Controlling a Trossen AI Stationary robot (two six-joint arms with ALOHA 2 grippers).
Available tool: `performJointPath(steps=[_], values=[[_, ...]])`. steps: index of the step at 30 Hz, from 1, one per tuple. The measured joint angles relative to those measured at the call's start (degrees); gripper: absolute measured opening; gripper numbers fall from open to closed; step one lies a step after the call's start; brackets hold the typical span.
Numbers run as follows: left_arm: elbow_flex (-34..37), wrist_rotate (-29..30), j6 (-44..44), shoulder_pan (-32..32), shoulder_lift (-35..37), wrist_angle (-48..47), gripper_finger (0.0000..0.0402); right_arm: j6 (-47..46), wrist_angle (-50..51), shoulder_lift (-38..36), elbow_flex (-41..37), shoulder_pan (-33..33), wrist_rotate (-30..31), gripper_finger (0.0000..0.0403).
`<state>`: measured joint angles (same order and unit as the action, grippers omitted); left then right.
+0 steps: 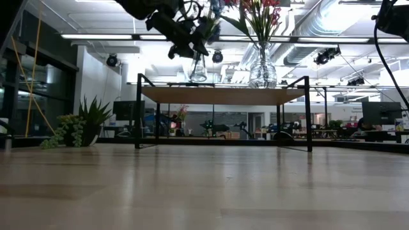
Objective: Pick and place flowers into a vace then onto a shelf
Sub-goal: Put the transparent crystal vase with flowers on the shelf
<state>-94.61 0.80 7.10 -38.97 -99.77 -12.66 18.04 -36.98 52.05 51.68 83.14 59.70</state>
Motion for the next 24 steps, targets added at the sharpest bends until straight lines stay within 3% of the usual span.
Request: performJointPath(steps=[10, 24], values=[[5.8, -4.9, 2.8, -3.1, 1.6, 5.0, 0.0209, -0.2, -0.6, 0.0, 0.0, 0.0, 0.0, 0.0351], [23.5, -6.7, 1.1, -3.0, 16.8, 9.9, 0.0209, 0.3, -1.2, 0.0, 0.0, 0.0, 0.7, 0.0351]])
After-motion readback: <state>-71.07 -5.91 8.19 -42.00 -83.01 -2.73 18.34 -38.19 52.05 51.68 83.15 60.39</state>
